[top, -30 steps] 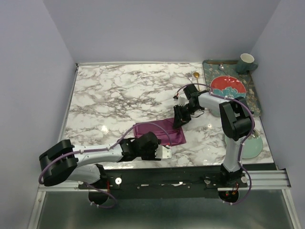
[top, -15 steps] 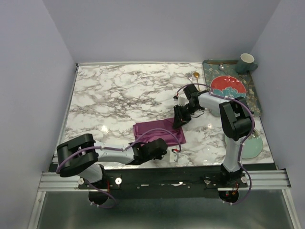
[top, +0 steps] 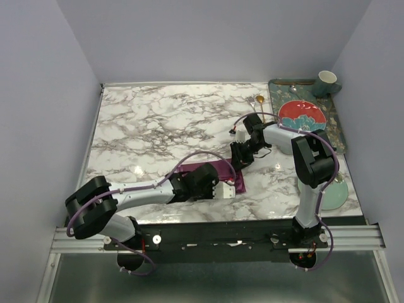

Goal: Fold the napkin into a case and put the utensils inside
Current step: Pick up the 2/3-rectangle-folded napkin from the center of the board, then fold the 2/3-rectangle-folded napkin at the center of the board.

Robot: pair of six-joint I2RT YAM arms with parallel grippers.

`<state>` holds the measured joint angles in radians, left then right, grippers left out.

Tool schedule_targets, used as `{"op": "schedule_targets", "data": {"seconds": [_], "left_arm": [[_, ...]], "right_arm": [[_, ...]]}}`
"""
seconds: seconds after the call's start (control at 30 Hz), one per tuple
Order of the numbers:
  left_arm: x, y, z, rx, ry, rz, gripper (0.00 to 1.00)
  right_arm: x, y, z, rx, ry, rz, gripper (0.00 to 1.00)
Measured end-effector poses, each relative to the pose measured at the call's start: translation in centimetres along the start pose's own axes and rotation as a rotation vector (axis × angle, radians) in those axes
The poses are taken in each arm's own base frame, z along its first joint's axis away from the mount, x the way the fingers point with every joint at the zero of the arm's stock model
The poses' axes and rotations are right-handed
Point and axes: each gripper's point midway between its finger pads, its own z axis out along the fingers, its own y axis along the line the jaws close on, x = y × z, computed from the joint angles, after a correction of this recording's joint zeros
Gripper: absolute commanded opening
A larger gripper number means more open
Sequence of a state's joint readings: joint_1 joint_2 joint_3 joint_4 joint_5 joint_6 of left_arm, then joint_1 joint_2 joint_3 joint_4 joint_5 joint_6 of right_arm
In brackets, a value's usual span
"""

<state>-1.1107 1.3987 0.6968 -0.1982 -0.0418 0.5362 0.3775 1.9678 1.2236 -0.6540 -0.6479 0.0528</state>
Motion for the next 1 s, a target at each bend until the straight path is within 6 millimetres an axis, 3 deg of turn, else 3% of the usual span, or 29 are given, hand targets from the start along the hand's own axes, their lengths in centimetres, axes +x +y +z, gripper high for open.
{"op": "schedule_targets", "data": {"seconds": [0.2, 0.47, 0.7, 1.0], "left_arm": [[-0.9, 2.8, -1.0, 0.107, -0.054, -0.166, 0.0], [-1.3, 4.9, -0.8, 0.329, -0.111, -0.391, 0.0], [-0.5, 7.9, -0.1, 0.494, -0.148, -0.616, 0.0], [1.7, 8.7, 1.3, 0.656, -0.164, -0.831, 0.0]], "right_arm": [[0.1, 0.0, 0.0, 0.0, 0.002, -0.012, 0.3], [0.1, -0.1, -0.2, 0.008, 0.013, -0.027, 0.3], [0.1, -0.3, -0.3, 0.016, 0.024, -0.039, 0.3], [0.1, -0.3, -0.3, 0.016, 0.039, -0.05, 0.3]]}}
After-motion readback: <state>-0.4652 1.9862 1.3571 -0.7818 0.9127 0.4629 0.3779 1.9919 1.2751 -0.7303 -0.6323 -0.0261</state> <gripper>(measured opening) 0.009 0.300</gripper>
